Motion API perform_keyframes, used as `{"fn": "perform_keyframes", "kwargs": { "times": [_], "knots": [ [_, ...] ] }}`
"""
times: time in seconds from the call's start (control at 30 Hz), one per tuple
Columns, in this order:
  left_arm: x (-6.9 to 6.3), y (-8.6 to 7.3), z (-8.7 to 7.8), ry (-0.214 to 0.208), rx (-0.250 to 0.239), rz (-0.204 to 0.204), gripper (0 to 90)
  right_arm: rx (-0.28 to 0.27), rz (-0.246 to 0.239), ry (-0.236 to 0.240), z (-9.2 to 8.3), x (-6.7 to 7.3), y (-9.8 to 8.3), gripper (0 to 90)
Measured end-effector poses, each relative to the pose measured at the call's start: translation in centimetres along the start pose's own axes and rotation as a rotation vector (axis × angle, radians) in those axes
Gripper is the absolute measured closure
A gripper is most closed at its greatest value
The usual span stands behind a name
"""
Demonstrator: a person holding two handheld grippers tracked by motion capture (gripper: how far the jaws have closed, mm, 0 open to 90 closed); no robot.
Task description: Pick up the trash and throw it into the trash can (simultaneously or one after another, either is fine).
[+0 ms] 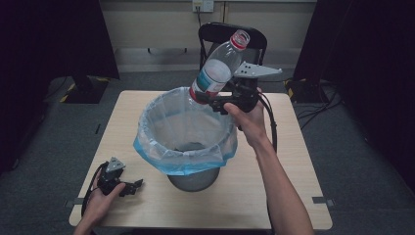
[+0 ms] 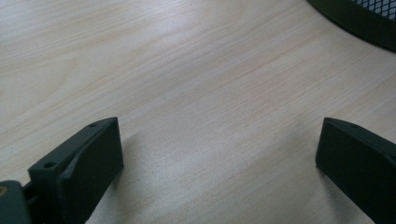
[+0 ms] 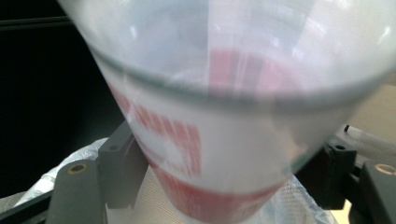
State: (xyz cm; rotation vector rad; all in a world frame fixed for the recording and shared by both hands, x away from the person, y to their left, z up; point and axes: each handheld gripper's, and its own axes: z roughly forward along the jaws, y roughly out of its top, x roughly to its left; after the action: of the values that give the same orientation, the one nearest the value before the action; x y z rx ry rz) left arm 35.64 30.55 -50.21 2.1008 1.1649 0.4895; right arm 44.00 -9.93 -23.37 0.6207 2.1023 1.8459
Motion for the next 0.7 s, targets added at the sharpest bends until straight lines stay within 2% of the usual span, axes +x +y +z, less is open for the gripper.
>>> {"fn": "perform_keyframes", "kwargs": {
  "times": [0.3,0.7],
  "knots": [
    [0.00,0.00,0.00,0.000,0.000,0.000,0.2,0.006,-0.008,0.020,0.27,0.19,-0.24,23.8],
    [0.00,-0.01,-0.01,-0.001,0.000,0.000,0.3,0.008,-0.002,-0.009,0.03,-0.31,-0.25,23.8]
  ]
}}
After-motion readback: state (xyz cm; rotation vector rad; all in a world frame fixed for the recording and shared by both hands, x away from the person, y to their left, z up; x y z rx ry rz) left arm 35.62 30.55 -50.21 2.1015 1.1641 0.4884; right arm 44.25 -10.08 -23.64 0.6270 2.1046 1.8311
